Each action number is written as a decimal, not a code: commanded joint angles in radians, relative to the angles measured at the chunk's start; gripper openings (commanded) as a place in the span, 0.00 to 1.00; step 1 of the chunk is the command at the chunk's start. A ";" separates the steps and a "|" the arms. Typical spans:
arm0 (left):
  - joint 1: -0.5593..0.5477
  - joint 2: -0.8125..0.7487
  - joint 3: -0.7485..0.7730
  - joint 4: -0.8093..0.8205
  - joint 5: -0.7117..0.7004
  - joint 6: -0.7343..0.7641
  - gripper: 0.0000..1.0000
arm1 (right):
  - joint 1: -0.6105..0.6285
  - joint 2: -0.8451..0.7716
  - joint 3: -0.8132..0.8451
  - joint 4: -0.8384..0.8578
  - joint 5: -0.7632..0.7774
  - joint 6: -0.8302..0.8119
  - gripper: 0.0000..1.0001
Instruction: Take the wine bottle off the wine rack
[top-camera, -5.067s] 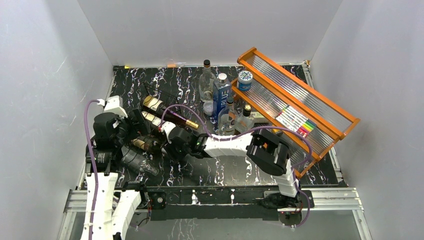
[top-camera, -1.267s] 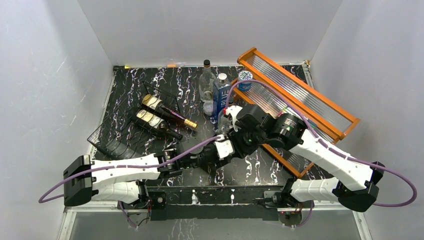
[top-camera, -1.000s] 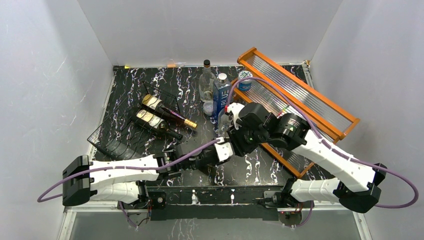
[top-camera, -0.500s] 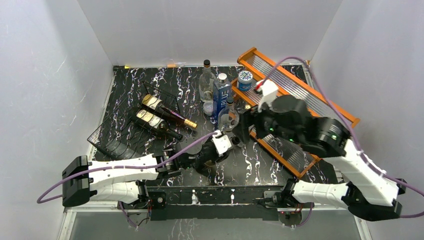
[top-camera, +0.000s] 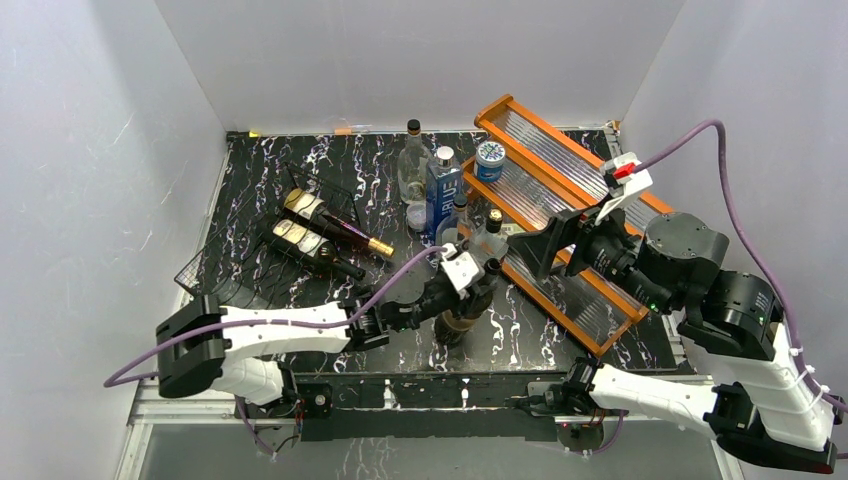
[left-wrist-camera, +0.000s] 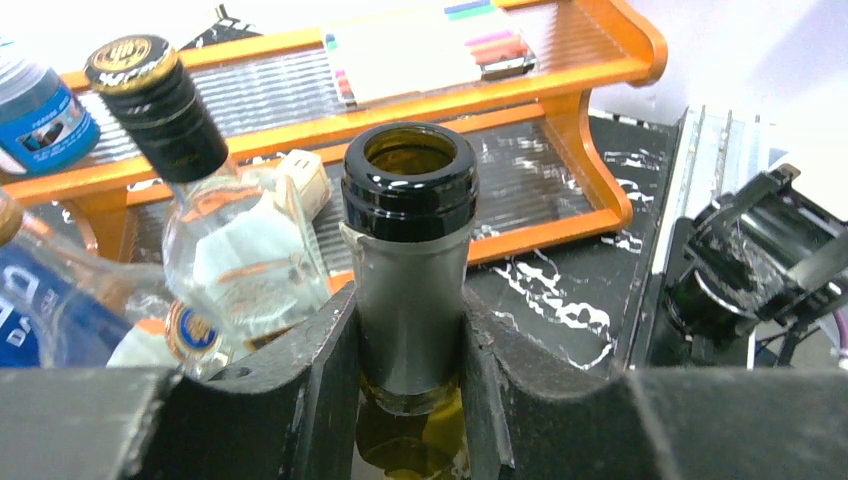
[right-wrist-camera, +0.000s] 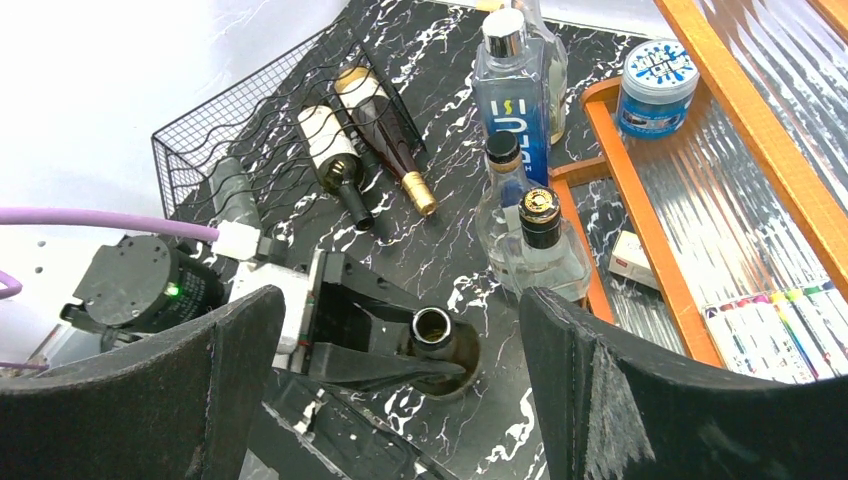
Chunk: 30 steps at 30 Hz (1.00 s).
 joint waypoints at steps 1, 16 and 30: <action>0.002 0.044 0.107 0.255 -0.015 0.018 0.00 | 0.003 -0.020 0.004 0.049 0.025 0.022 0.98; 0.012 0.354 0.319 0.448 -0.024 0.039 0.00 | 0.002 -0.068 -0.002 0.025 0.031 0.041 0.98; 0.027 0.437 0.353 0.480 -0.027 0.039 0.09 | 0.002 -0.088 -0.038 0.022 0.029 0.053 0.98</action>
